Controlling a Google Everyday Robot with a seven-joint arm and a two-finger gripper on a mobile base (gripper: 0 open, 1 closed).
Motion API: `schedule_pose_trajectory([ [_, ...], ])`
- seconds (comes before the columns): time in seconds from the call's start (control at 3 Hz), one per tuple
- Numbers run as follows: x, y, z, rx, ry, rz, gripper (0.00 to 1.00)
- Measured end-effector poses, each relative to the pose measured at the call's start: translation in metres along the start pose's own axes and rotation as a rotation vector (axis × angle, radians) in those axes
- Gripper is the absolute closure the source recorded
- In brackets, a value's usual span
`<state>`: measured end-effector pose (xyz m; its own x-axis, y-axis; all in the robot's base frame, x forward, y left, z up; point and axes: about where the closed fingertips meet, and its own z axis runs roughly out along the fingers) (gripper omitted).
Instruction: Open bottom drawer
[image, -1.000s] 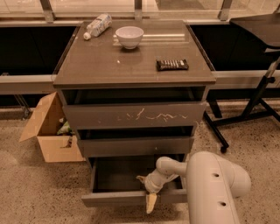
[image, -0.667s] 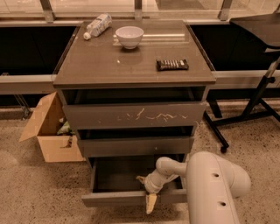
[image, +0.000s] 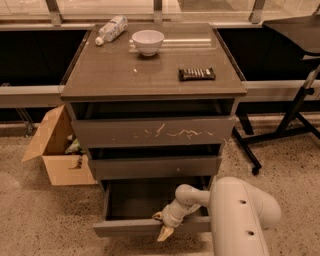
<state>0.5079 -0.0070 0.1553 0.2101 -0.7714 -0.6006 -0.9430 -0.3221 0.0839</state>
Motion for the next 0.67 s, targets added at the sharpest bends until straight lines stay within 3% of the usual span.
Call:
schedule_pose_trajectory([
  [0.33, -0.0049, 0.0059, 0.0069, -0.023, -0.011, -0.008, 0.77],
  [0.67, -0.0054, 0.0062, 0.0062, -0.023, -0.012, -0.008, 0.0],
])
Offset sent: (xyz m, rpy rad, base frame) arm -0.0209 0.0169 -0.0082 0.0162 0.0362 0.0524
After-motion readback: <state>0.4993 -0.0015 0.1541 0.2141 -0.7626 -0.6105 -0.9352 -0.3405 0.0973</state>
